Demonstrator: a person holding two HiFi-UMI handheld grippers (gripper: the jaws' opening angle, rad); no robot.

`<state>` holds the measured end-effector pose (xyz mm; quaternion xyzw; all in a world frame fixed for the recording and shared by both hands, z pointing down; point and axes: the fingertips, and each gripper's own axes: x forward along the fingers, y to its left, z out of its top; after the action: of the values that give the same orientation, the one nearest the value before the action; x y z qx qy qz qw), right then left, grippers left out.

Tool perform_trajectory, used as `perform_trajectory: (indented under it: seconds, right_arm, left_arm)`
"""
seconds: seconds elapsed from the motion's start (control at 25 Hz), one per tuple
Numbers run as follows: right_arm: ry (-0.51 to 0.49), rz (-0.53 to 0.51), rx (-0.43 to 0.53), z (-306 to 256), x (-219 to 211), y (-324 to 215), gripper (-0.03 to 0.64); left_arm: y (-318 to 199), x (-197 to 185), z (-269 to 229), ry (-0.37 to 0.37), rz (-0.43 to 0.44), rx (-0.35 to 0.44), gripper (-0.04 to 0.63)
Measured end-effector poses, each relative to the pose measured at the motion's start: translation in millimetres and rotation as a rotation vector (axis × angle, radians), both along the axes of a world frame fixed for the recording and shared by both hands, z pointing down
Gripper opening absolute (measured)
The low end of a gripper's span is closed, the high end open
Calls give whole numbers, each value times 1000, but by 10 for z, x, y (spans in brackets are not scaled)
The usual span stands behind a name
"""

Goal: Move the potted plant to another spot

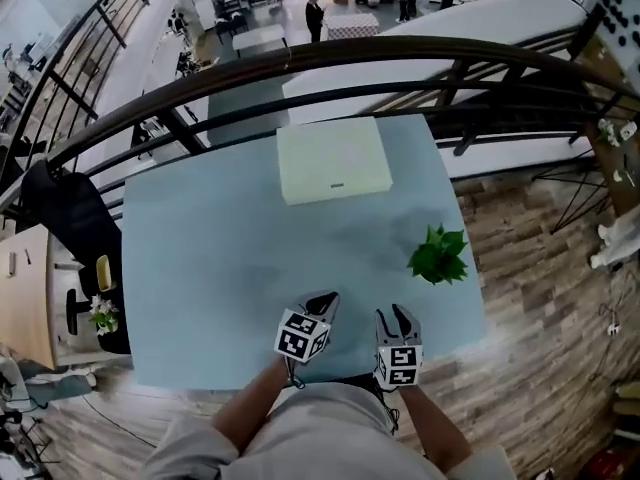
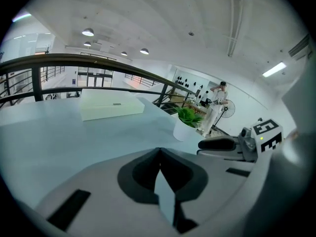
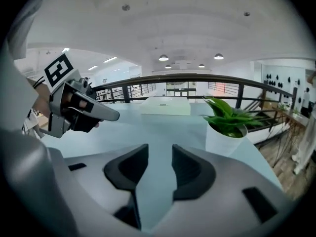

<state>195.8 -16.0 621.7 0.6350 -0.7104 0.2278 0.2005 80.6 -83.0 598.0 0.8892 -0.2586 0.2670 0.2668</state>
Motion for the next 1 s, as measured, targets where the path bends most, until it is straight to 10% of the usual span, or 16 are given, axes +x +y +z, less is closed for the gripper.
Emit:
perform_trajectory:
  seconds: [0.28,1.0]
  right_arm:
    - [32,-91,90,-272,-225,-394,5]
    - [22,-190,173,-892,-812,-963,3]
  left_arm:
    - [-87,-280,-174,10,-98,40,12]
    - [-373,-782,-861,84,-243,174,12]
